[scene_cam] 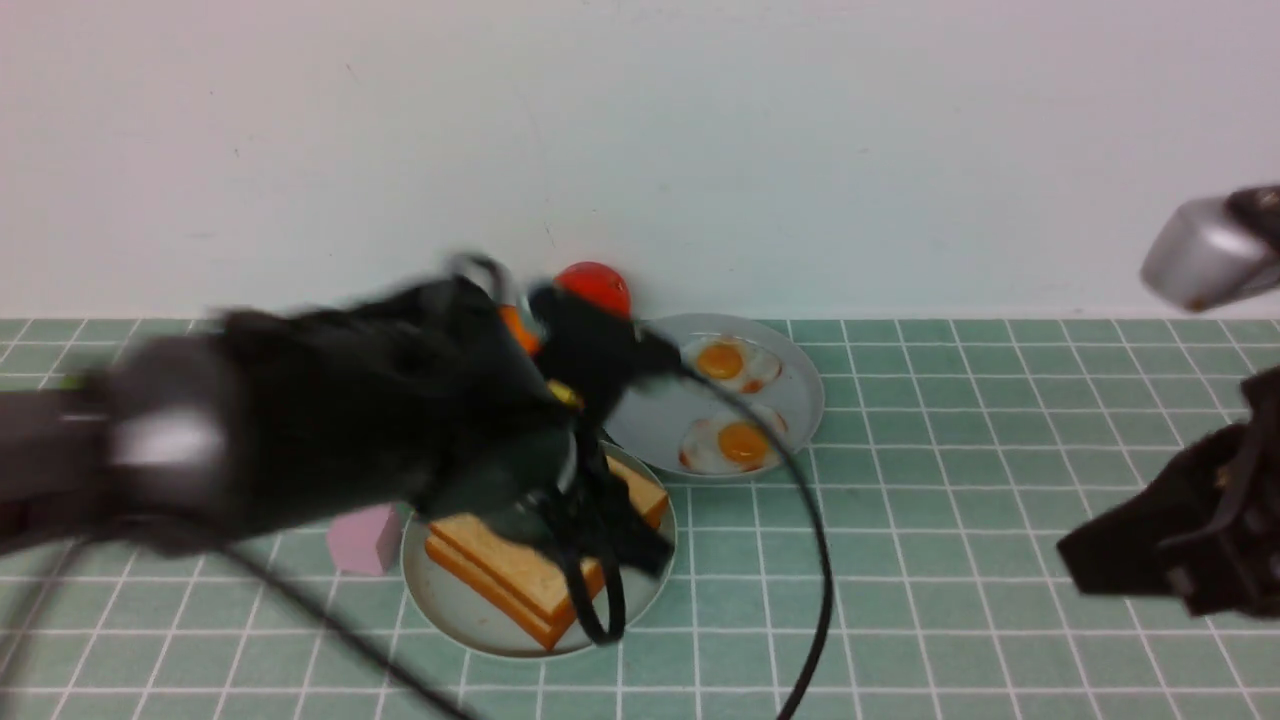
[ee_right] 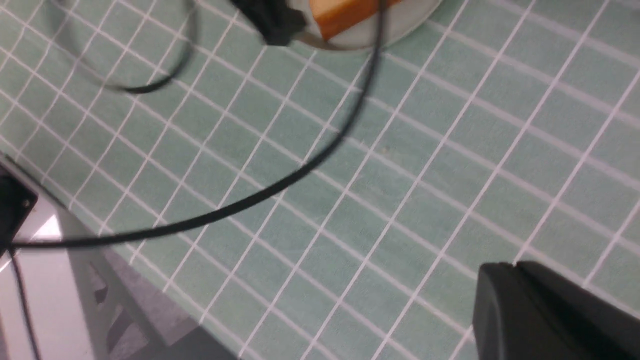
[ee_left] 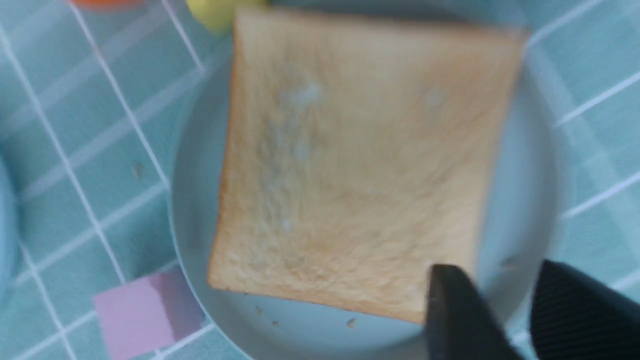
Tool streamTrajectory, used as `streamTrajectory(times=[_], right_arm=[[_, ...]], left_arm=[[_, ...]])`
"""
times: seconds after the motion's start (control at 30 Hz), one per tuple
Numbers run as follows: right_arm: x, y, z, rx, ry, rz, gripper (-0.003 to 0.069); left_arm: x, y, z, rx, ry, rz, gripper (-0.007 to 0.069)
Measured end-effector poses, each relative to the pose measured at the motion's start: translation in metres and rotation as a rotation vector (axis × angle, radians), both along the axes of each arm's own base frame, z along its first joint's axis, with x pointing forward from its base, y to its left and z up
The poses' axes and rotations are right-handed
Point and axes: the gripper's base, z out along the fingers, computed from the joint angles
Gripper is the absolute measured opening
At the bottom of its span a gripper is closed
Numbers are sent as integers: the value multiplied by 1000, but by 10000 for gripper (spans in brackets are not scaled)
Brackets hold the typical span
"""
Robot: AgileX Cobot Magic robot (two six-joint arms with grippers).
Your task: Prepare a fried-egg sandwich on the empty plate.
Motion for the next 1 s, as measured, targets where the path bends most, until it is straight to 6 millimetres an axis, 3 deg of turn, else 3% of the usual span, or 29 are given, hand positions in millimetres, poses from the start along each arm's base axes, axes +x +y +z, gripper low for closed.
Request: streamTrajectory(times=[0.07, 0.13, 0.27, 0.37, 0.53, 0.7, 0.8, 1.0], right_arm=[[-3, -3, 16, 1, -50, -7, 43], [-8, -6, 30, 1, -91, -23, 43], [-25, -20, 40, -24, -152, -86, 43], [-45, -33, 38, -39, -188, -149, 35], [-92, -62, 18, -40, -257, -290, 0], [-126, -82, -7, 24, -330, -415, 0], [-139, -88, -20, 117, -389, -467, 0], [-129, -85, -38, 239, -486, -517, 1]], left_arm=[[-23, 12, 42, -119, -82, -4, 46], [-47, 26, 72, -228, -160, -23, -14], [-101, 71, 98, -449, -293, -53, -14], [-137, 105, 91, -573, -364, -72, -14], [-194, 156, 49, -764, -531, -156, -14], [-217, 178, 16, -853, -625, -190, -14], [-225, 187, 6, -868, -660, -182, -14], [-225, 193, -2, -825, -632, -139, -14]])
